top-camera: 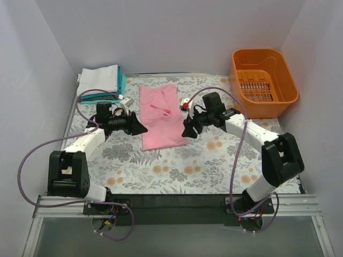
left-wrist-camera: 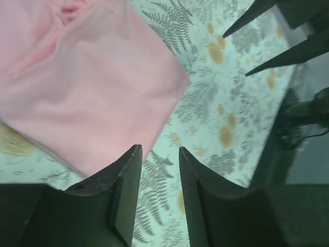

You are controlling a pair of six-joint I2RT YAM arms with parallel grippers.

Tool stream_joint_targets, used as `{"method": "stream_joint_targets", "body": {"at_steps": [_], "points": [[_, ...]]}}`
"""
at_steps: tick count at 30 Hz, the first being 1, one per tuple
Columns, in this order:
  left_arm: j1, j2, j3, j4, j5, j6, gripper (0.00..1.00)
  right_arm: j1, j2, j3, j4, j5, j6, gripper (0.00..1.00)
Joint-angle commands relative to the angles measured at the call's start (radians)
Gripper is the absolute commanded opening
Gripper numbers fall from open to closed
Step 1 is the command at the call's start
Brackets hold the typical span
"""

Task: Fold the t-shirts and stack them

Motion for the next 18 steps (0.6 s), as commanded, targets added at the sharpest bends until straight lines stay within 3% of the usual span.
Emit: {"method": "stream_joint_targets", "body": {"at_steps": [1,7,12,18], "points": [[-0.02,-0.096,-0.007,-0.115,-0.151,0.326,0.35,0.05,-0.083,-0.084,-0.028,0.274,-0.367,0.54],[-0.196,-0.231,-0.107,-0.112,-0.321,0.658,0.37,0.147,-0.134,-0.282,0.229,0.451,-0.631,0.54],[-0.324,-0.248,-0.178,-0.073,-0.429,0.724,0.37,0.202,-0.069,-0.305,0.326,0.516,-0.657,0.53],[-0.381,-0.212,-0.247,0.033,-0.504,0.776,0.36,0.21,-0.054,-0.305,0.362,0.5,-0.666,0.52]]}}
